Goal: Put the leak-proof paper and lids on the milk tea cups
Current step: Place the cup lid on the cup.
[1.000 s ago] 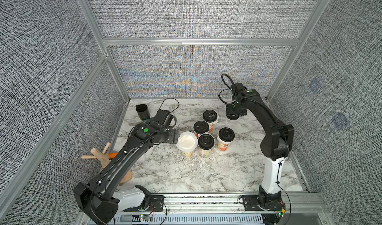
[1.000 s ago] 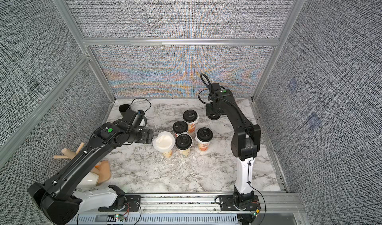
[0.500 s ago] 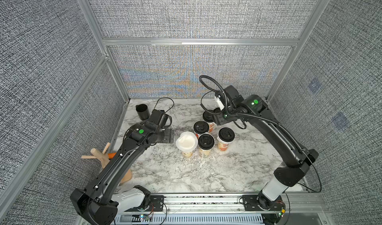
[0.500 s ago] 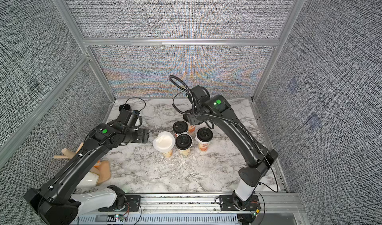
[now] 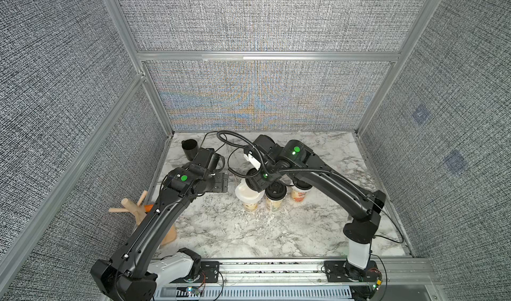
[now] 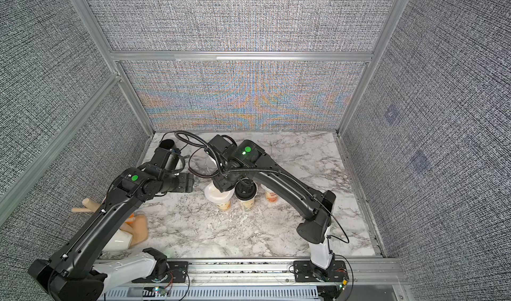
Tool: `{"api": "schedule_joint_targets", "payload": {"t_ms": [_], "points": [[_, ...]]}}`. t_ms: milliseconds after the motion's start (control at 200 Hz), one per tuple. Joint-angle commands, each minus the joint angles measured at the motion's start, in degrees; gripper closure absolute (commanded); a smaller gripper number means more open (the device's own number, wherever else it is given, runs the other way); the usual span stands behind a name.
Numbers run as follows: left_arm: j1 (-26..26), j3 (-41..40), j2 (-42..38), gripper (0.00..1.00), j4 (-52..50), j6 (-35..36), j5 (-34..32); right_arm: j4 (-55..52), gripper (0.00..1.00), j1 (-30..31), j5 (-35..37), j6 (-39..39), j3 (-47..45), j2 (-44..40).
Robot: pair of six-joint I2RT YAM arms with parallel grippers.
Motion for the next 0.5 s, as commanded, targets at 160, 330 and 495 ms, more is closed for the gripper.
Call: {"api": "schedule_joint_targets", "payload": {"t_ms": [160,330,495], "points": [[1.20,-0.35,-1.08,0.12,-1.61,0.94,-1.92,-0.29,0.30,2.03,-1.07,0.03,-1.32,2.12],[1.75,-0.53,-1.97,0.12,-2.23,1.18,-2.72,-0.26,0.30,2.10,-0.26,-0.16,-0.74,4.32],[2.40,-0.61,-2.88,0.12,-3.12,1.60,-4.00,-0.26,0.30,2.11,0.01,-0.15,0.15,6.17]]}}
